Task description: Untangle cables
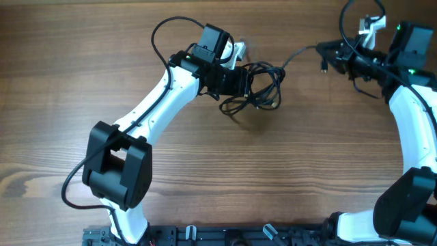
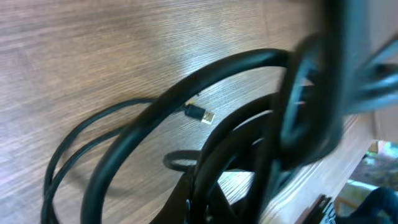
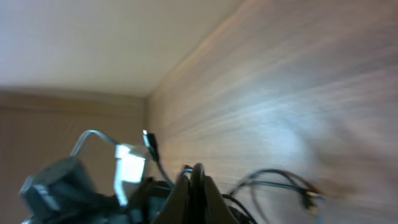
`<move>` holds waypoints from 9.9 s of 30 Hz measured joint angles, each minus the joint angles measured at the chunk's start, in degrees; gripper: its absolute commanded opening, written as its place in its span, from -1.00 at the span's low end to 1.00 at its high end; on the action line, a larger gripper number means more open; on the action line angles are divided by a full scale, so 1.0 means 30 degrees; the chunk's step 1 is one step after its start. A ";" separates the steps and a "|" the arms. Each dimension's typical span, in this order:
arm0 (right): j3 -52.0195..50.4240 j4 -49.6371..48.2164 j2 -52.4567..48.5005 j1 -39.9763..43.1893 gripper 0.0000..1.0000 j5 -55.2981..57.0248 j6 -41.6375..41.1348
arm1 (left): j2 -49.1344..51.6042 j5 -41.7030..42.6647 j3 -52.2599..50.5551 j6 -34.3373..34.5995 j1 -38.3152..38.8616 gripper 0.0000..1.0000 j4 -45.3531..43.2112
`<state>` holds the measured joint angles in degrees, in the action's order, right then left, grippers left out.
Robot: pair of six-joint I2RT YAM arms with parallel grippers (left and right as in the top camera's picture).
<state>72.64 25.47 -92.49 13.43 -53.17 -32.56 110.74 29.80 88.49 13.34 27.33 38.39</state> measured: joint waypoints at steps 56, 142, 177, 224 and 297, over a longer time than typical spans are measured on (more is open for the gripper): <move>0.0124 0.5982 0.2586 -0.7788 0.34 1.0010 0.1122 | -0.1778 0.5377 -0.0131 1.6313 -0.3096 -0.92 -0.2470; 0.0124 0.4619 0.0357 -0.7752 1.00 1.0258 0.1282 | -0.1778 0.2499 -0.0146 0.7060 -0.3096 -0.92 -0.1202; 0.0124 0.3978 0.0357 -0.7752 0.99 1.1111 -0.3024 | -0.1778 0.4036 -0.0146 0.3191 -0.3075 -0.92 0.0838; 0.0131 0.4714 0.4401 -0.6652 -0.38 0.8954 0.3337 | -0.1778 1.3821 -0.0219 0.7315 -0.2608 -0.92 -0.6149; 0.0546 0.2645 0.5872 -0.3963 -0.17 0.2849 0.2448 | -0.2018 1.3063 -0.0270 0.1326 -0.2127 -0.92 -0.7774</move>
<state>74.28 33.41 -74.87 1.54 -44.62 -25.21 104.68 68.99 87.68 17.32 20.95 15.07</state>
